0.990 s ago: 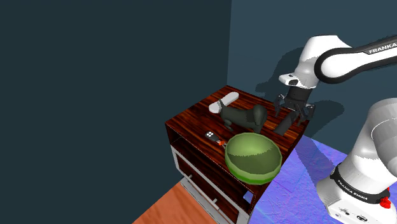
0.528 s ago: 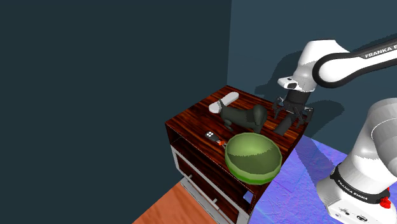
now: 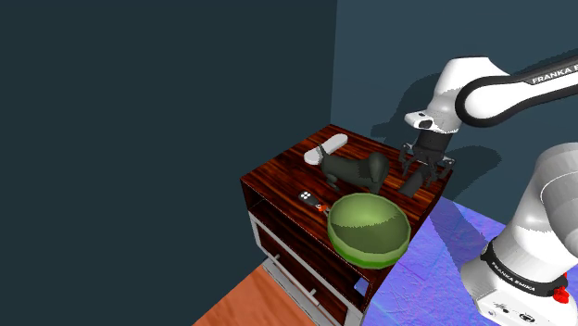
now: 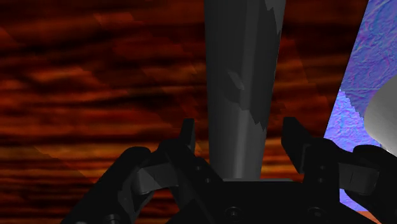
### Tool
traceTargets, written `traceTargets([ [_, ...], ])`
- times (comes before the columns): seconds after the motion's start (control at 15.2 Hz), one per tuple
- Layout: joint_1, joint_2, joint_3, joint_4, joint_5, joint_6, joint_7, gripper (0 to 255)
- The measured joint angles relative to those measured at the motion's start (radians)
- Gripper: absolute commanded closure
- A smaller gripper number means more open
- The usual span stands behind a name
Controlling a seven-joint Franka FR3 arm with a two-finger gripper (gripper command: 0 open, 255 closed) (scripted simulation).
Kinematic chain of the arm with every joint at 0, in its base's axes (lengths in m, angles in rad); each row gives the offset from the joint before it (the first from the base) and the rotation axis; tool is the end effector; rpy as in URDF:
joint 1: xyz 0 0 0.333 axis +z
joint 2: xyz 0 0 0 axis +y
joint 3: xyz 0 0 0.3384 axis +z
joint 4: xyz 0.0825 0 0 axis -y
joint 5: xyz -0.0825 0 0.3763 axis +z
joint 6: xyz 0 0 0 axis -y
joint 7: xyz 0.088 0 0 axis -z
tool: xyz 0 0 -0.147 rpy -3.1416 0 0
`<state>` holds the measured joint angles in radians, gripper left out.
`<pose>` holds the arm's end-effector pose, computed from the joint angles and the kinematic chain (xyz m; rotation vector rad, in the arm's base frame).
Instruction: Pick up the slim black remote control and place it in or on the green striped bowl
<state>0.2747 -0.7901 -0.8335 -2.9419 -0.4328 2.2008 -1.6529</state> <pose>0.2522 -0.1098 0.2912 -2.0917 -2.1048 -0.2292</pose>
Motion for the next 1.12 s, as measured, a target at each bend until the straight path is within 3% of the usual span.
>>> traceTargets([
  [0.33, -0.001, -0.006, 0.005, 0.003, 0.002, -0.008, 0.001, 255],
  [1.12, -0.01, -0.128, 0.113, 0.087, 0.066, -0.21, 0.03, 255],
])
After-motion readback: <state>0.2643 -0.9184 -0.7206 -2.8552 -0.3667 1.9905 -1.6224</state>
